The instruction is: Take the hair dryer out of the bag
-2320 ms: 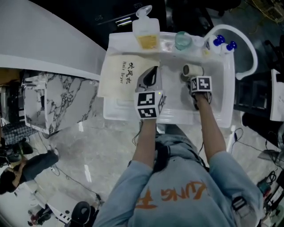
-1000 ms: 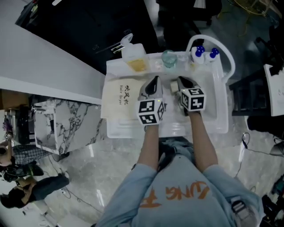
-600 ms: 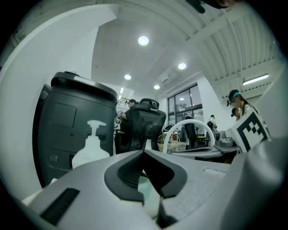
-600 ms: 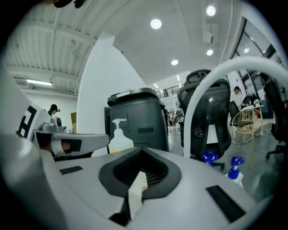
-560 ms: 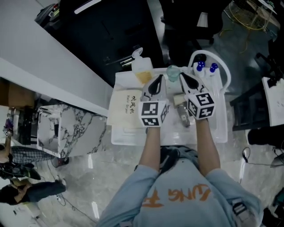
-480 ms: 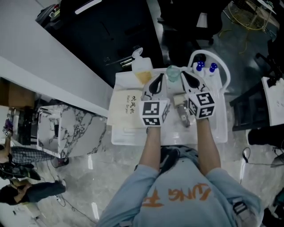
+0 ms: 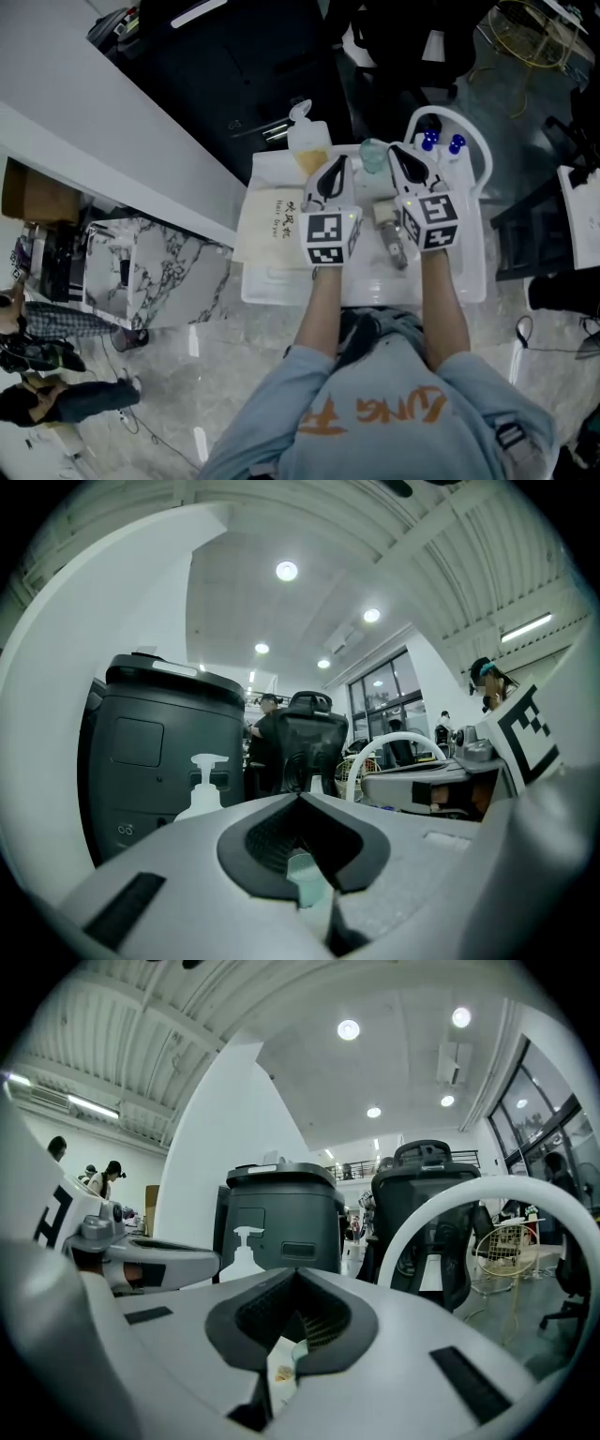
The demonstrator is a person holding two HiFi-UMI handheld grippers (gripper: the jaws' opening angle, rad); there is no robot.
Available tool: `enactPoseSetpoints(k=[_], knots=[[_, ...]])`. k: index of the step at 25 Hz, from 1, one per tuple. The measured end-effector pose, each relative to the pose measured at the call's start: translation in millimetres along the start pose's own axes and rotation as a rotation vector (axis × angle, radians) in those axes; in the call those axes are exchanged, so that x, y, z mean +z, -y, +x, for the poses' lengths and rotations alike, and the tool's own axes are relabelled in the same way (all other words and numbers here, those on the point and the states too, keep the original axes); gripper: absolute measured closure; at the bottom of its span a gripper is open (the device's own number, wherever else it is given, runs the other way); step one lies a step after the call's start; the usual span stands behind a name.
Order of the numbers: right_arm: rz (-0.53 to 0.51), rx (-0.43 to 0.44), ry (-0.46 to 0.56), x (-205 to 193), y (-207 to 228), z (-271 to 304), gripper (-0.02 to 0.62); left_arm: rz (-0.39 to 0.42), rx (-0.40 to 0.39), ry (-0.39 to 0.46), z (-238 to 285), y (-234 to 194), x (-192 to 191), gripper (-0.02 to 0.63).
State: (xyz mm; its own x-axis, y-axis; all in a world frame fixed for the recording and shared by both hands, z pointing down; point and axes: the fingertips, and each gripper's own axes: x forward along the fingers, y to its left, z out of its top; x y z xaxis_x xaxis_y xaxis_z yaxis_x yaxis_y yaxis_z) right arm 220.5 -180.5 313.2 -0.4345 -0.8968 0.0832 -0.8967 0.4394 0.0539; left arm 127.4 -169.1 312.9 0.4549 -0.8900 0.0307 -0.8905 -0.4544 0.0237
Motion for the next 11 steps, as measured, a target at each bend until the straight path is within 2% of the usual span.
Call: enactPoseSetpoints(k=[11], knots=[[-0.005, -0.010, 0.041, 9.3, 2.2, 10.9, 0.595, 0.036, -0.012, 0.006, 2.7, -6.3, 3.9, 0.603]])
